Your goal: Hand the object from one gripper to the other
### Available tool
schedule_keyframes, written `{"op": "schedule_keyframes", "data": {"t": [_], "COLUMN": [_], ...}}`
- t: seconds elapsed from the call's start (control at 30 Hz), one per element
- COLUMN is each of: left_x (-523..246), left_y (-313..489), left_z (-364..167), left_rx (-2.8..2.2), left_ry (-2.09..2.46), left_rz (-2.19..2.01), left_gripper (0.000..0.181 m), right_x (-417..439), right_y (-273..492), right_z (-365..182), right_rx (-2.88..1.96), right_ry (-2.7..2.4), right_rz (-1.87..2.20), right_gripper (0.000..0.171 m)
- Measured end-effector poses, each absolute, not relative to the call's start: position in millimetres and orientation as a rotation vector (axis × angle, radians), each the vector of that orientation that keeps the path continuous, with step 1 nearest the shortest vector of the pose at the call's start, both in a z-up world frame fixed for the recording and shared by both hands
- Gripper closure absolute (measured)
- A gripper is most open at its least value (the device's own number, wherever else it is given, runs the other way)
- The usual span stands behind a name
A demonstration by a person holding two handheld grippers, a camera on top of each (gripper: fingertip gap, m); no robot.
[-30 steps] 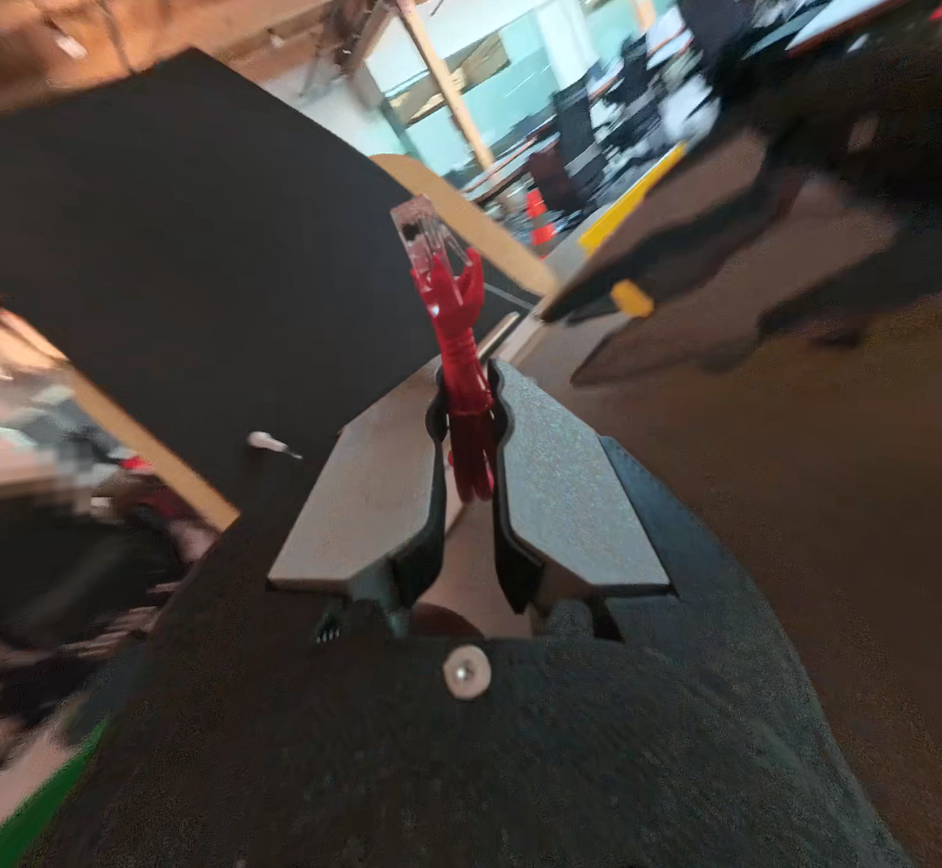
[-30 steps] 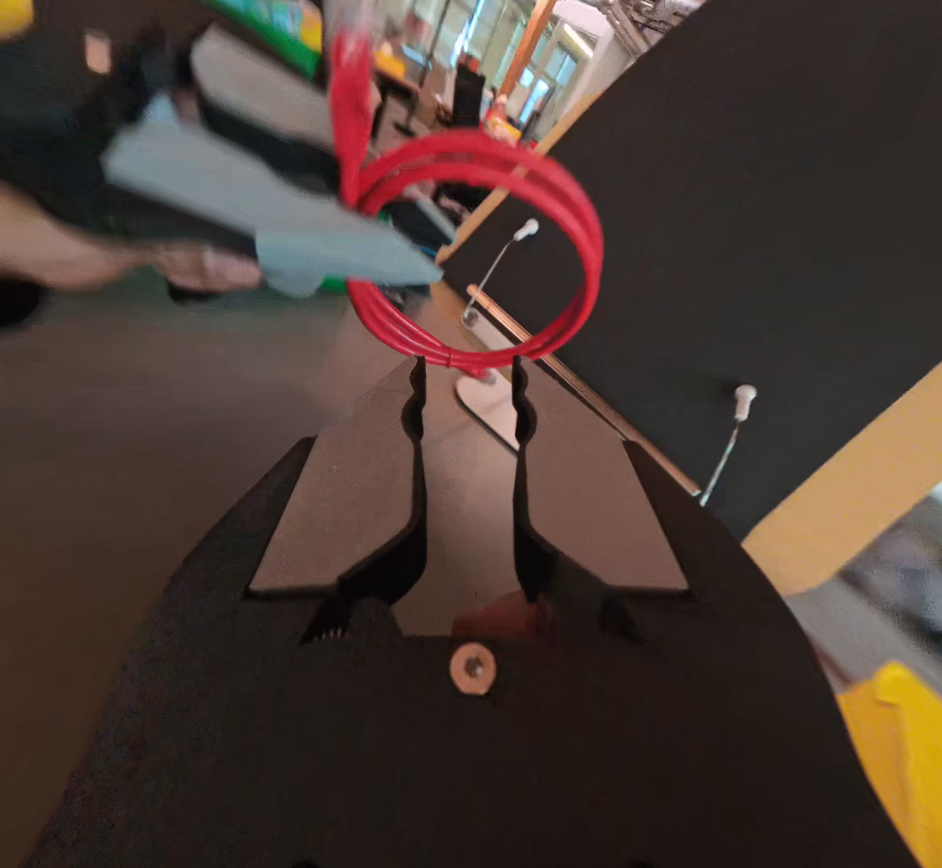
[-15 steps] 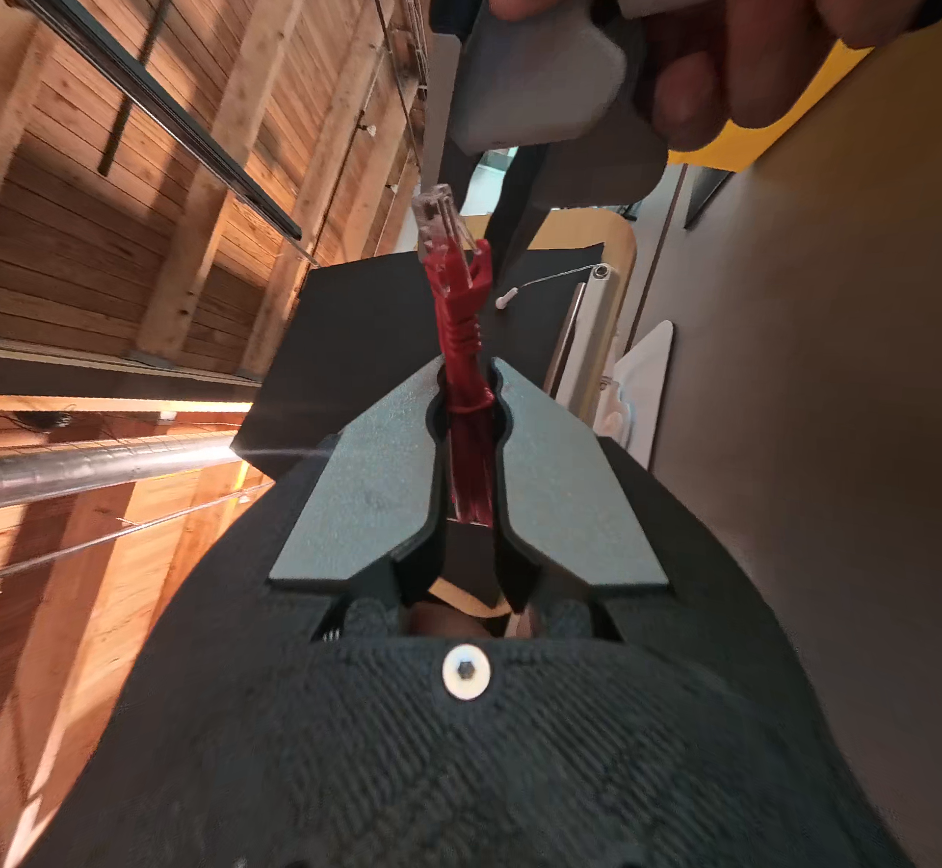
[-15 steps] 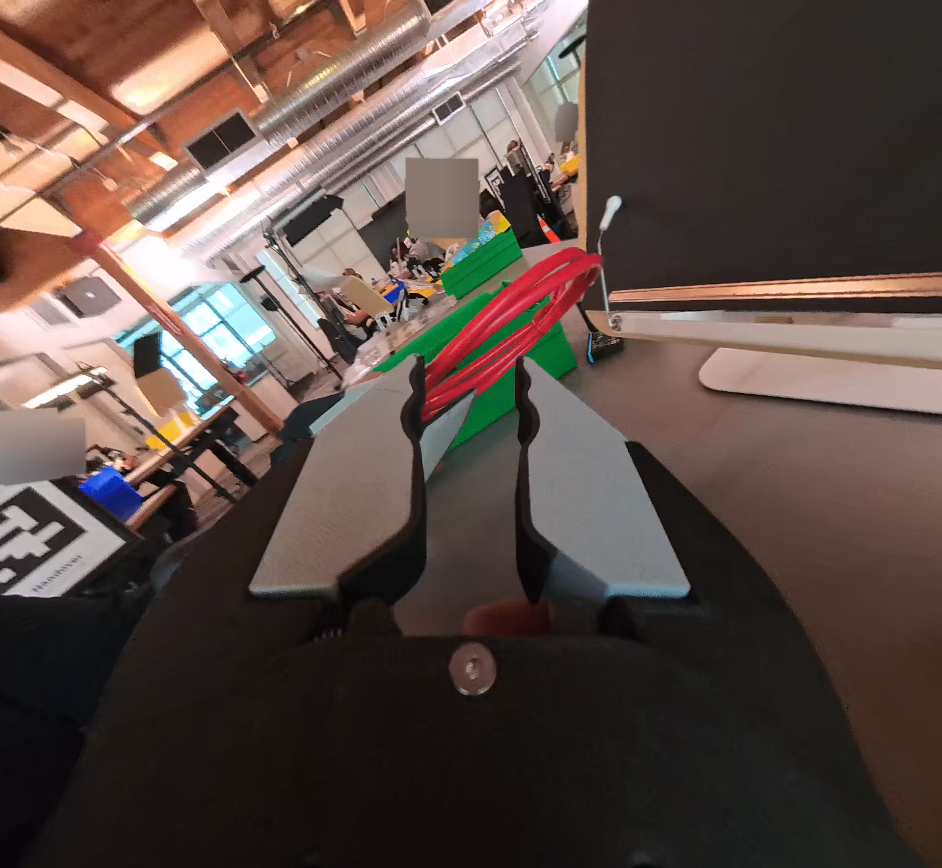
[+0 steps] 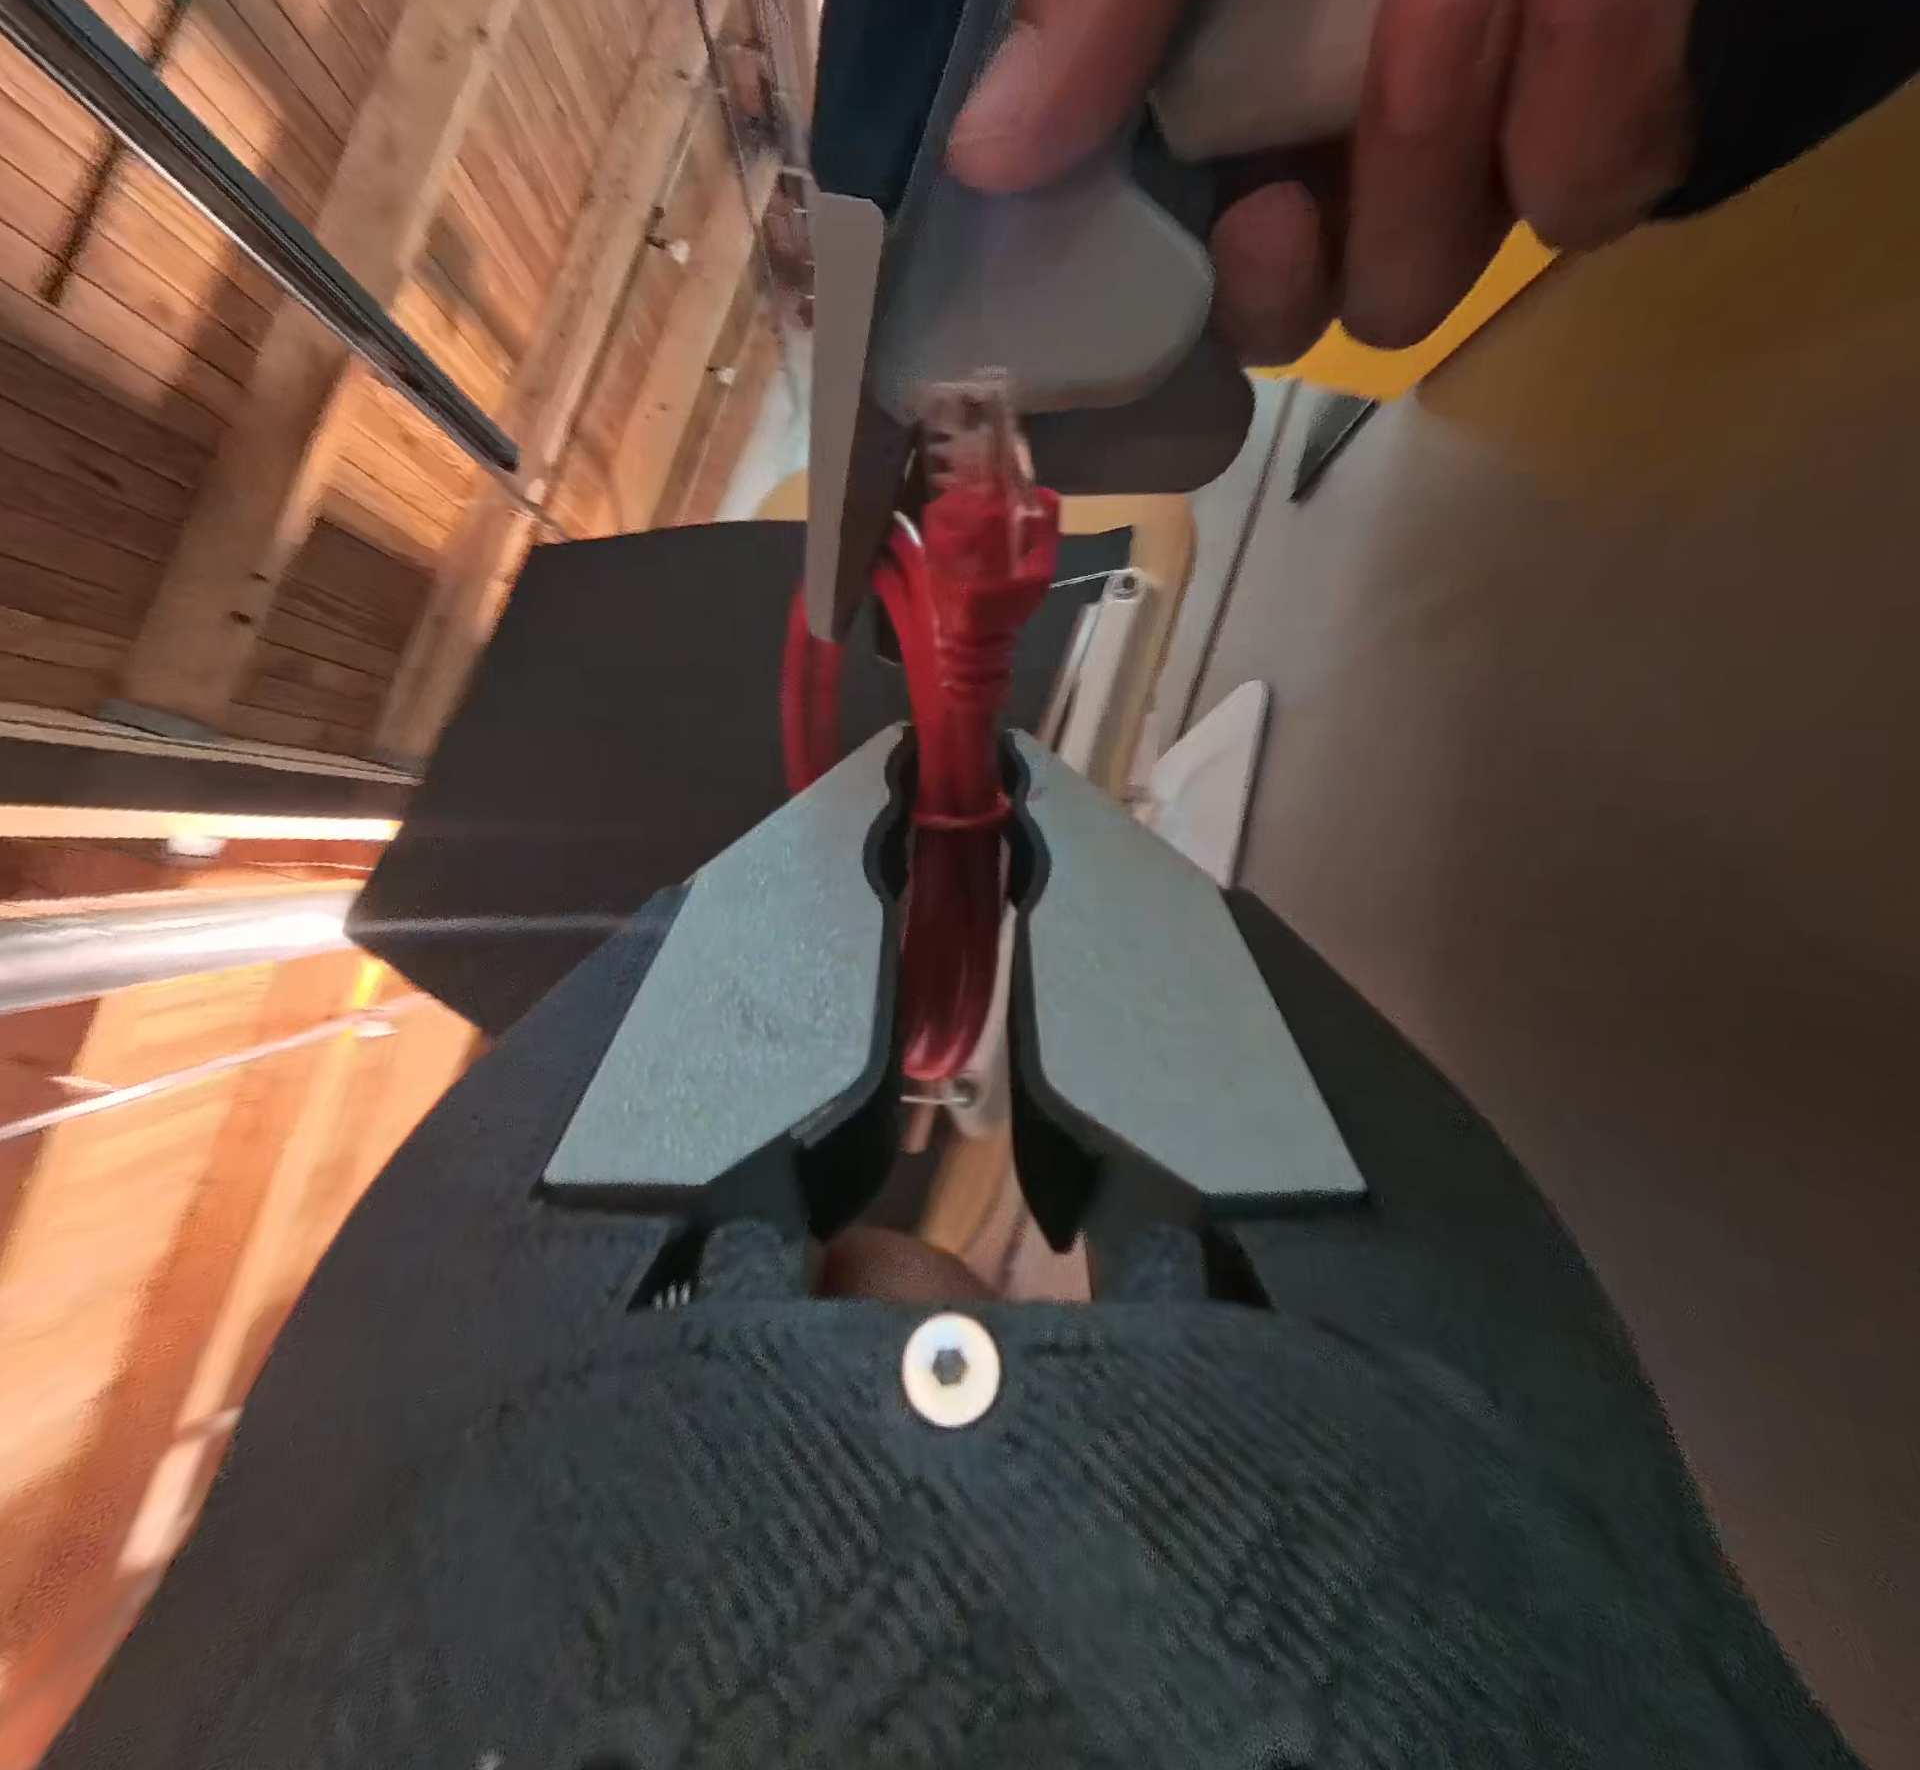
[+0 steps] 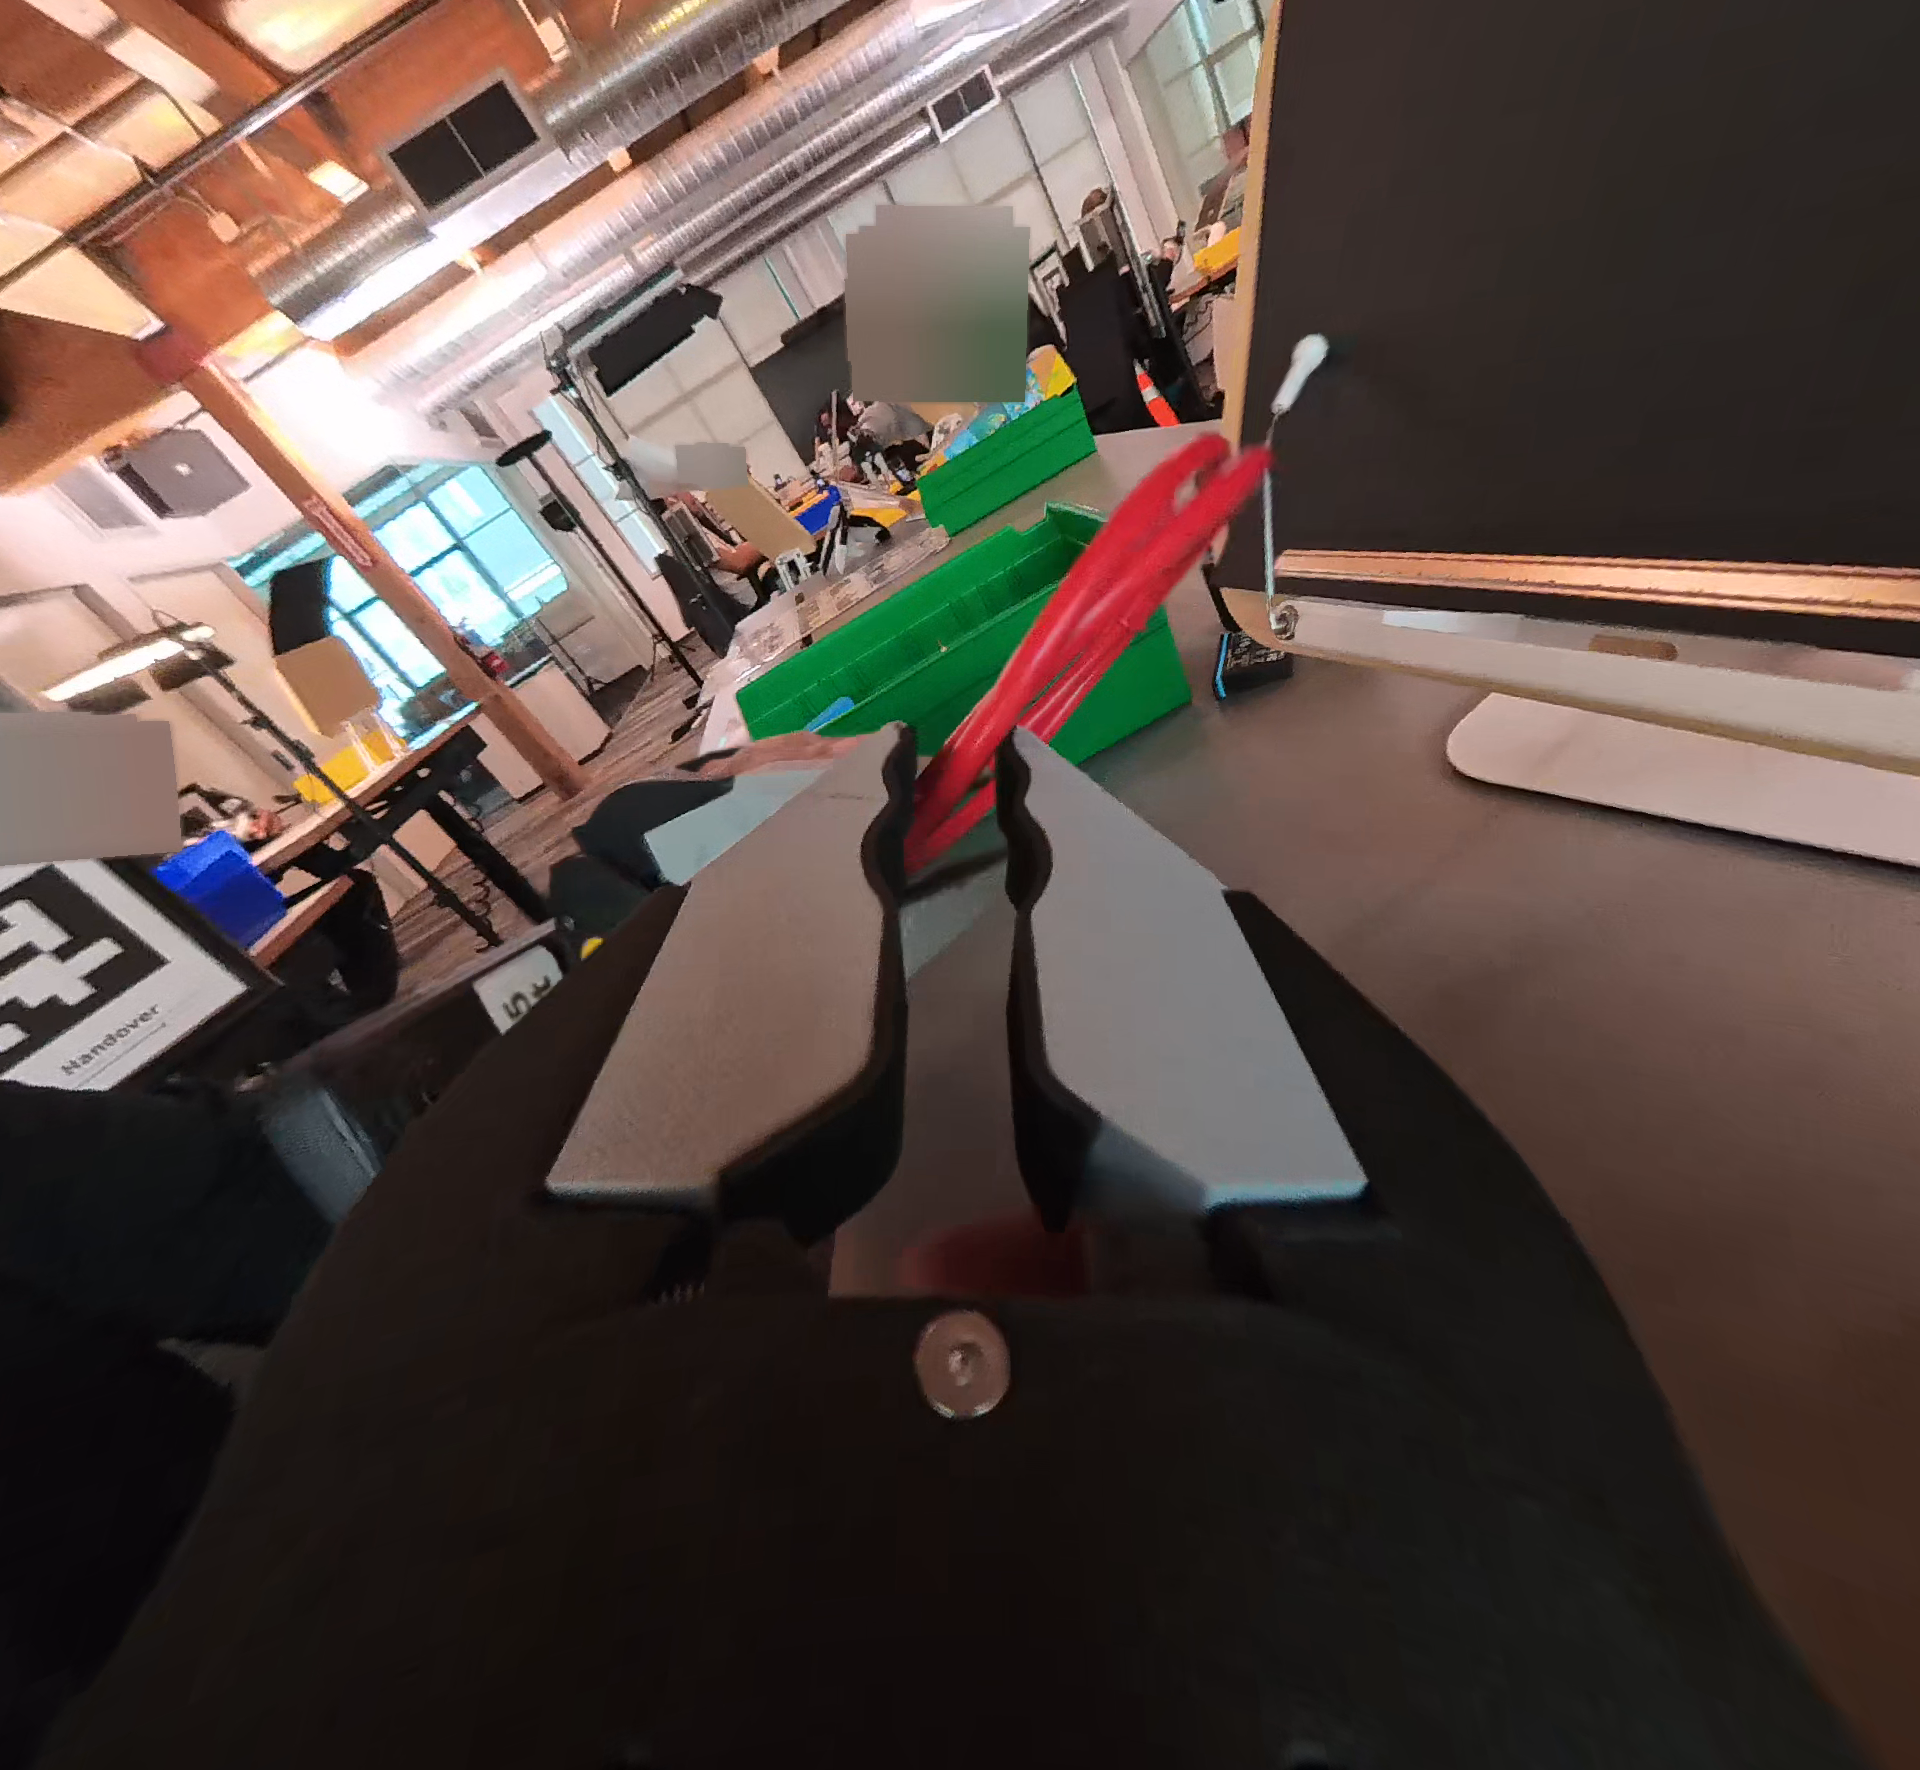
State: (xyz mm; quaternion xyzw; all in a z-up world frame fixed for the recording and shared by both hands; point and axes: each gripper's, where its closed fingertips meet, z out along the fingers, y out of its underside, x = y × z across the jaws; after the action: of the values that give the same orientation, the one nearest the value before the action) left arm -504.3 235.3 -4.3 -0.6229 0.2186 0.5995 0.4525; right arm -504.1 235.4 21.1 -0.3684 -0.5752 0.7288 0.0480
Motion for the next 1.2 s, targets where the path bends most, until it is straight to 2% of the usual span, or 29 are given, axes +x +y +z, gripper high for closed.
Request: {"op": "schedule_keyframes", "data": {"t": [0.1, 0.37, 0.47, 0.53, 0.6, 0.7, 0.83, 0.93, 1.17, 1.2], "left_x": [-503.3, -502.8, -501.0, -500.7, -506.6, -518.3, -504.3, -506.8, -507.5, -510.3], "left_y": [238.3, 226.3, 216.0, 209.9, 206.4, 209.1, 213.6, 212.4, 220.0, 219.1], "left_z": [-16.5, 6.2, 26.4, 38.2, 37.6, 22.6, 30.3, 34.6, 24.3, 23.4], "left_rx": [-1.619, -1.59, -1.484, -1.395, -1.361, -1.429, -1.388, -1.341, -1.361, -1.364], "left_ry": [0.467, 0.099, -0.097, -0.207, -0.286, -0.316, -0.329, -0.359, -0.397, -0.404], "left_rz": [1.274, 0.639, 0.203, -0.099, -0.277, -0.202, -0.354, -0.373, -0.406, -0.387], "left_gripper": [0.151, 0.152, 0.144, 0.133, 0.133, 0.129, 0.102, 0.112, 0.113, 0.122], "right_x": [-507.8, -513.3, -511.7, -512.5, -514.3, -517.6, -521.0, -518.4, -516.8, -516.0], "right_y": [245.3, 257.7, 248.6, 240.9, 236.7, 236.8, 254.6, 252.1, 223.2, 220.8], "right_z": [22.7, 22.2, 10.4, -3.6, -9.1, -15.7, -2.9, 0.9, -14.4, -15.4], "right_rx": [-1.086, -0.735, -0.447, -0.265, -0.121, -0.011, -0.088, -0.074, 0.063, 0.076], "right_ry": [-1.715, -1.694, -1.714, -1.711, -1.631, -1.593, -1.539, -1.515, -1.521, -1.516], "right_rz": [2.11, 1.458, 1.04, 0.762, 0.56, 0.375, 0.326, 0.336, 0.272, 0.274], "right_gripper": [0.168, 0.169, 0.169, 0.168, 0.166, 0.167, 0.168, 0.169, 0.166, 0.166]}}
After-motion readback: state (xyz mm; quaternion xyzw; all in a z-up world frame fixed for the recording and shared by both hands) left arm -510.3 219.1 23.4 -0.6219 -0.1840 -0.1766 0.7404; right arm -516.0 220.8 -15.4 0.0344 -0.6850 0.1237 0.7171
